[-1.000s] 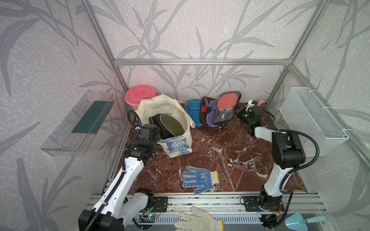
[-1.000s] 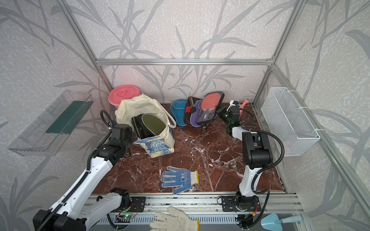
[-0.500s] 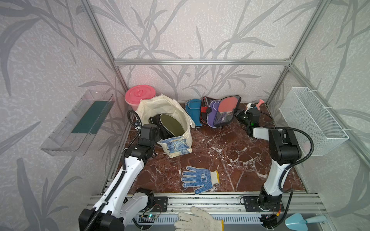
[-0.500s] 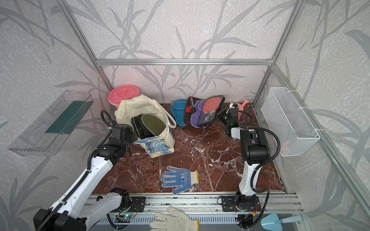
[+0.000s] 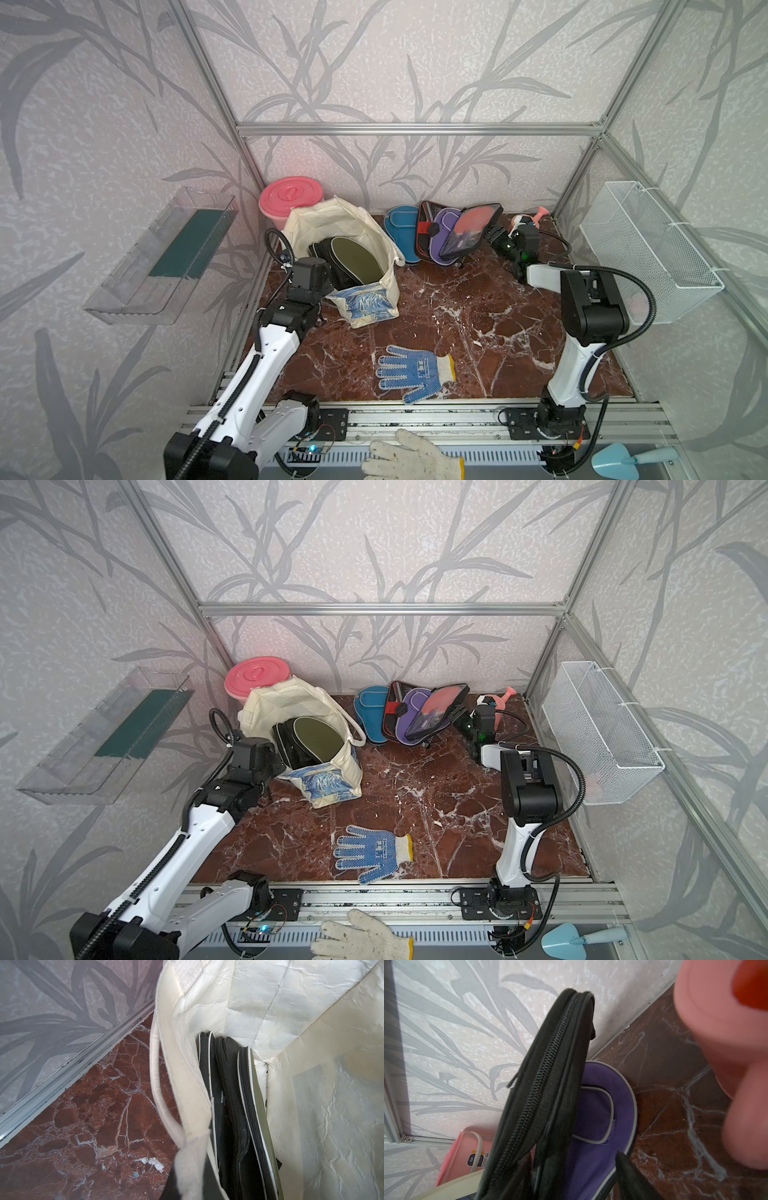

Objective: Remove the ping pong set from the canvas bag
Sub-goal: Place the ping pong set at the ping pong set.

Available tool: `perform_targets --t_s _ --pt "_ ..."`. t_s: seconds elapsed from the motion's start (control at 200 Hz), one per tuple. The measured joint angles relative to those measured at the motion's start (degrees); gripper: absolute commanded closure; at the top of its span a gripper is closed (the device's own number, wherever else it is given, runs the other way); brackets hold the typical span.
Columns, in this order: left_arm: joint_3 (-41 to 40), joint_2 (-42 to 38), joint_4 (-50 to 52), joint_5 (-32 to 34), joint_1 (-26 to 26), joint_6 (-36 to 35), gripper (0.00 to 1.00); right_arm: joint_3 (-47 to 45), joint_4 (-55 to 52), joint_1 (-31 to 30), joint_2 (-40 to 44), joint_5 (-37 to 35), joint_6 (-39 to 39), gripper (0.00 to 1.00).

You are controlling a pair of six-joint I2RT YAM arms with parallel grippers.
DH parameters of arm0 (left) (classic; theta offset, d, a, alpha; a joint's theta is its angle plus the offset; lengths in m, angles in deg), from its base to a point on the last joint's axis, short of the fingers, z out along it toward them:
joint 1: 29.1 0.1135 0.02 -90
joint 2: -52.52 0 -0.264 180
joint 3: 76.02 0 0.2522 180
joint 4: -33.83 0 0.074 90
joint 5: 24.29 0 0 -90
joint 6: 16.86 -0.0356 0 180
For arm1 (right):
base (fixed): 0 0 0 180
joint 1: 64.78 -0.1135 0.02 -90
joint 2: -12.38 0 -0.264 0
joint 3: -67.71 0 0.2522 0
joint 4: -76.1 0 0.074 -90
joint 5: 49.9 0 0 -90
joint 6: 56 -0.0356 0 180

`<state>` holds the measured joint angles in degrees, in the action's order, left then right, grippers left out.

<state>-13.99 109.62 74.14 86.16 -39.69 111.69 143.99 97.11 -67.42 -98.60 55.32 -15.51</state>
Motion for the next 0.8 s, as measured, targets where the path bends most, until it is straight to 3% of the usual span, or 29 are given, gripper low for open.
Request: perform_targets --t_s 0.675,0.8 --pt "0.0 -0.5 -0.2 -0.9 0.1 0.0 1.00 0.1 -23.0 -0.2 18.0 -8.7 14.4 0.27" --pt "0.0 -0.8 -0.2 -1.1 0.1 0.0 1.00 0.6 -26.4 -1.2 21.4 -9.2 17.2 0.16"
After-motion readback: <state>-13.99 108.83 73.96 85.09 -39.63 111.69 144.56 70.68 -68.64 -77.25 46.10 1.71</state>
